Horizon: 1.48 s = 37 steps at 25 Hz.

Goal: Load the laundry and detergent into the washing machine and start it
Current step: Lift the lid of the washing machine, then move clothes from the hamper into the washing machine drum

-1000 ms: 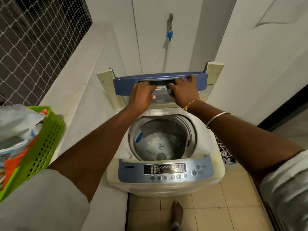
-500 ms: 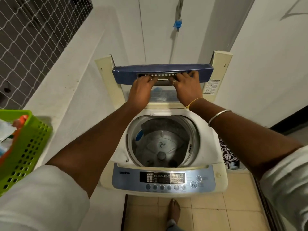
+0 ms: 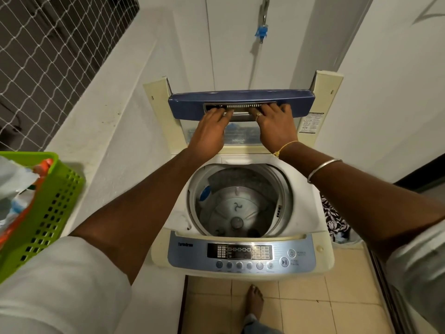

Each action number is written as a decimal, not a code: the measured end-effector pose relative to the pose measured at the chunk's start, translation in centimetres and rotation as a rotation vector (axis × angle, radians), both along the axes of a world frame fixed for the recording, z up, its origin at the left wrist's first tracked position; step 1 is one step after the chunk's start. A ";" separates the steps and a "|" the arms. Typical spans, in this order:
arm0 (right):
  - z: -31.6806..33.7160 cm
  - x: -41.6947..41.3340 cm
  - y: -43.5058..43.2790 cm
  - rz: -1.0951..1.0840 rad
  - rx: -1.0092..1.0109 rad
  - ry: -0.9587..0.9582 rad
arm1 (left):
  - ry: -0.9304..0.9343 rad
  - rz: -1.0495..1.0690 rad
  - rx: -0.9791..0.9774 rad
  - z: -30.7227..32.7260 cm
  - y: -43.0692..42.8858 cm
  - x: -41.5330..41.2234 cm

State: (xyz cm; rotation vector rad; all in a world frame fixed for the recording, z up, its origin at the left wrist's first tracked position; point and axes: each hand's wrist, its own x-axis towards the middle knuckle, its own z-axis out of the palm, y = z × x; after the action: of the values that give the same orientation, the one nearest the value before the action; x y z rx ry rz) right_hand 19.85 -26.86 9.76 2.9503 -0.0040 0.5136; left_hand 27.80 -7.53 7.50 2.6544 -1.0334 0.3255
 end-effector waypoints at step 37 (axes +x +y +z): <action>-0.7 -27.4 5.7 -0.109 0.327 0.299 | 0.155 -0.138 0.198 1.2 4.3 -25.2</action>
State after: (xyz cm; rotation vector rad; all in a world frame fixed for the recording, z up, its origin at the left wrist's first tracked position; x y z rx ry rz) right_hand -7.51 -21.13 9.03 3.2899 -0.2352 0.0565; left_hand 2.60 -3.25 8.72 2.7074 -1.2464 -0.0128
